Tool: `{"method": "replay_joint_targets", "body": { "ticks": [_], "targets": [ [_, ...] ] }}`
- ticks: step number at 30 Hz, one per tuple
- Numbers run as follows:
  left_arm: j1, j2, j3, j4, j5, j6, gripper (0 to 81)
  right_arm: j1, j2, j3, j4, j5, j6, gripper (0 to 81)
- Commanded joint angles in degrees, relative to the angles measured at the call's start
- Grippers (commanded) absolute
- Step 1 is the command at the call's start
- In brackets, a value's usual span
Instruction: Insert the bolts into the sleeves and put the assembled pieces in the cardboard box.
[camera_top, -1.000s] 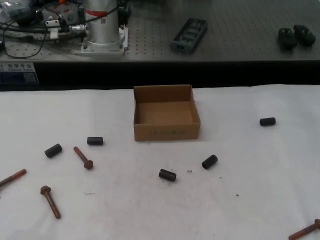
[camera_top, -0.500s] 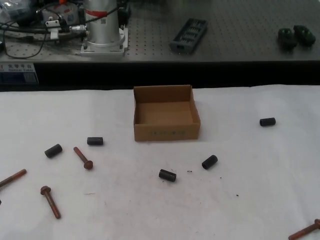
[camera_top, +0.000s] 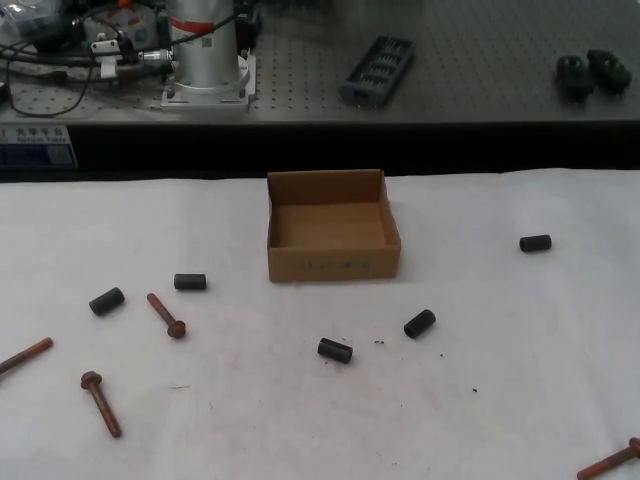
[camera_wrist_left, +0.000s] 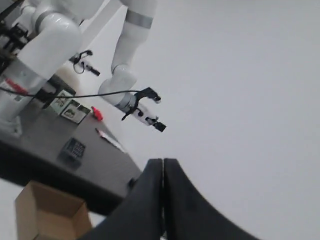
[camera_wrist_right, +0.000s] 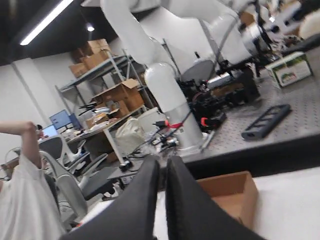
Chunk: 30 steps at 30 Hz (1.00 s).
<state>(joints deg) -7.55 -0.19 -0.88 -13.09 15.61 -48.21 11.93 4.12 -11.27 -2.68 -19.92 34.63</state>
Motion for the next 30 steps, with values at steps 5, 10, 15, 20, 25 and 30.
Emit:
{"method": "replay_joint_targets", "body": {
  "ticks": [5, 10, 15, 20, 25, 30],
  "targets": [
    [0.2, 10.6, -19.9, 6.9, 1.8, 11.7, 0.6, 0.2, 14.1, -15.1, 7.4, -4.8, -5.9, 6.4],
    [0.2, 27.6, -34.0, 19.5, 8.1, 18.8, 0.6, 0.2, 28.2, -24.4, 21.1, -8.0, -13.6, 6.4],
    [0.2, 42.0, -41.3, 29.4, 12.7, 25.4, 0.6, 0.2, 41.1, -28.2, 29.3, -8.1, -22.8, 6.4],
    [0.2, 55.5, -48.5, 39.6, 13.1, 37.0, 0.6, 0.3, 53.0, -32.2, 33.7, -9.9, -26.9, 6.4],
    [0.2, 66.2, -57.4, 52.1, 1.5, 49.0, 0.6, 0.5, 62.3, -36.4, 36.4, -10.5, -31.1, 5.2],
    [0.2, 73.4, -61.6, 58.4, -8.1, 62.0, 0.6, 3.1, 70.6, -40.1, 37.1, -10.2, -35.1, 16.0]
  ]
}}
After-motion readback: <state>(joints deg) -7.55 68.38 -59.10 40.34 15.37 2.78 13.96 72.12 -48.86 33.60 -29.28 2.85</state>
